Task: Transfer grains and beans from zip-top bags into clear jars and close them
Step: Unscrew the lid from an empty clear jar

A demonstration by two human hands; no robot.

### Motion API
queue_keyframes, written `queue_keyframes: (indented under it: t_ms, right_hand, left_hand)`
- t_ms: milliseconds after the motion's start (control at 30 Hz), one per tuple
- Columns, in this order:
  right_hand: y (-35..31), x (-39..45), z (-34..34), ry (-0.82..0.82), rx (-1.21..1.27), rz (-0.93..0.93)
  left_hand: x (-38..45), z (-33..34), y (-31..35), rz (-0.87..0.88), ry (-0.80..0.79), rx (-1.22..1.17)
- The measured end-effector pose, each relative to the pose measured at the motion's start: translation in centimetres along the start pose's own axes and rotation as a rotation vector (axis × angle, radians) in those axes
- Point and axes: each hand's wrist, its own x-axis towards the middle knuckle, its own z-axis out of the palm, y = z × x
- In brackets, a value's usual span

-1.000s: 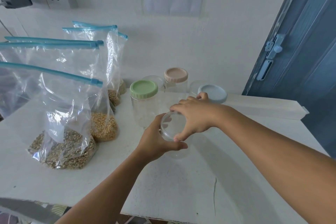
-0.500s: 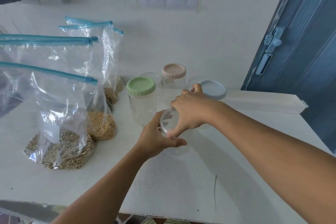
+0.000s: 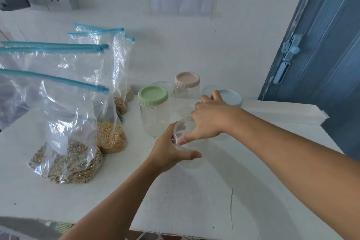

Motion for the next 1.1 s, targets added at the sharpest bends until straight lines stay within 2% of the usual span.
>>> queue_keyframes:
  t_ms: [100, 267, 367, 500, 633, 733, 833, 933, 1100]
  right_hand:
    - [-0.5, 0.0, 0.2, 0.027, -0.010, 0.015]
    - [0.0, 0.3, -0.5, 0.003, -0.010, -0.127]
    - [0.7, 0.0, -0.7, -0.058, 0.062, -0.084]
    - [0.1, -0.6, -0.4, -0.003, 0.013, 0.031]
    - [-0.4, -0.4, -0.3, 0.008, 0.015, -0.027]
    - [0.2, -0.1, -1.0, -0.053, 0.033, -0.109]
    - [0.1, -0.2, -1.1, -0.058, 0.071, -0.029]
    - [-0.5, -0.4, -0.5, -0.019, -0.001, 0.032]
    - [-0.1, -0.2, -0.9, -0.070, 0.037, -0.079]
  left_hand:
    - [0.0, -0.1, 0.0, -0.005, -0.005, -0.007]
    - [0.1, -0.2, 0.1, 0.008, -0.023, -0.005]
    - [0.1, -0.1, 0.0, 0.004, -0.019, -0.012]
    - [0.1, -0.1, -0.1, -0.011, -0.019, -0.014]
    - [0.1, -0.1, 0.1, 0.002, -0.021, -0.018]
    - [0.1, -0.2, 0.1, 0.005, -0.023, -0.015]
    - [0.2, -0.2, 0.0, 0.008, -0.024, -0.017]
    - [0.1, -0.1, 0.0, 0.011, -0.028, -0.016]
    - [0.1, -0.3, 0.1, 0.004, -0.031, -0.013]
